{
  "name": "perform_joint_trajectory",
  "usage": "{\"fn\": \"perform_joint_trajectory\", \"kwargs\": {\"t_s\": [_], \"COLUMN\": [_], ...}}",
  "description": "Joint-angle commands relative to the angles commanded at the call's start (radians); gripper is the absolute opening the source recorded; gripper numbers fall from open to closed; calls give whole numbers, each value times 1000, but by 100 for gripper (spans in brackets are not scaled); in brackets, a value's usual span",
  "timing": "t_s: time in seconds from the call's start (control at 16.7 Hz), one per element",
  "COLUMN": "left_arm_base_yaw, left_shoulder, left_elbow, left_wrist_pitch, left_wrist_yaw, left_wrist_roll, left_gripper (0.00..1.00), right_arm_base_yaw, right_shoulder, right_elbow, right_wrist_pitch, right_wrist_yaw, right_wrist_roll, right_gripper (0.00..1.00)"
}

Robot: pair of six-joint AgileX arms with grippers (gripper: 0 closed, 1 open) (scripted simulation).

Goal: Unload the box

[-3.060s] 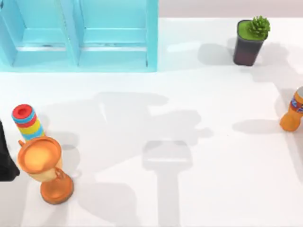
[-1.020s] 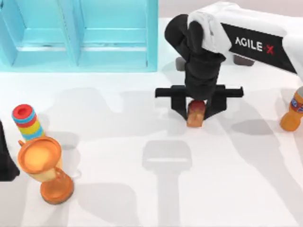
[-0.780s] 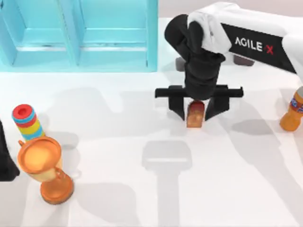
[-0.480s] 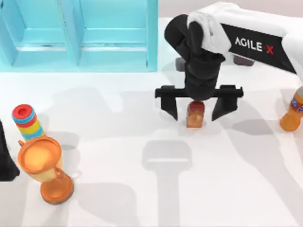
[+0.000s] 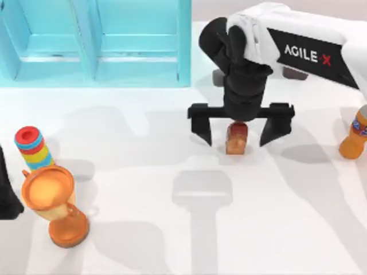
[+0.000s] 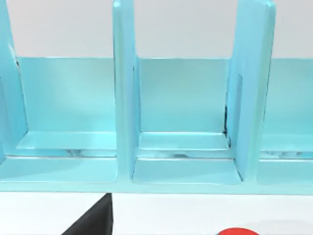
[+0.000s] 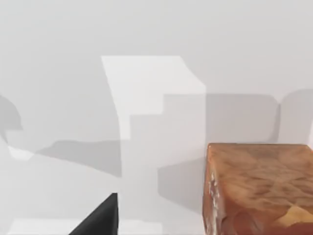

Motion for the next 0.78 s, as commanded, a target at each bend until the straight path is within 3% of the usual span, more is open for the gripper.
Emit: {"fn": "perform_joint_trajectory", "kwargs": {"t_s": [0.78], "left_arm_base_yaw": [0], "left_shoulder": [0], "left_elbow": [0], "left_wrist_pitch": [0], "left_wrist_yaw": [0], "left_wrist_roll": [0], "left_gripper": [100], "right_arm_base_yaw": [-2], "right_shoulder": [-22], "right_elbow": [276], "right_wrist_pitch": [-298], "right_wrist_yaw": [0], "right_wrist_roll": [-2], "right_gripper": [100]}}
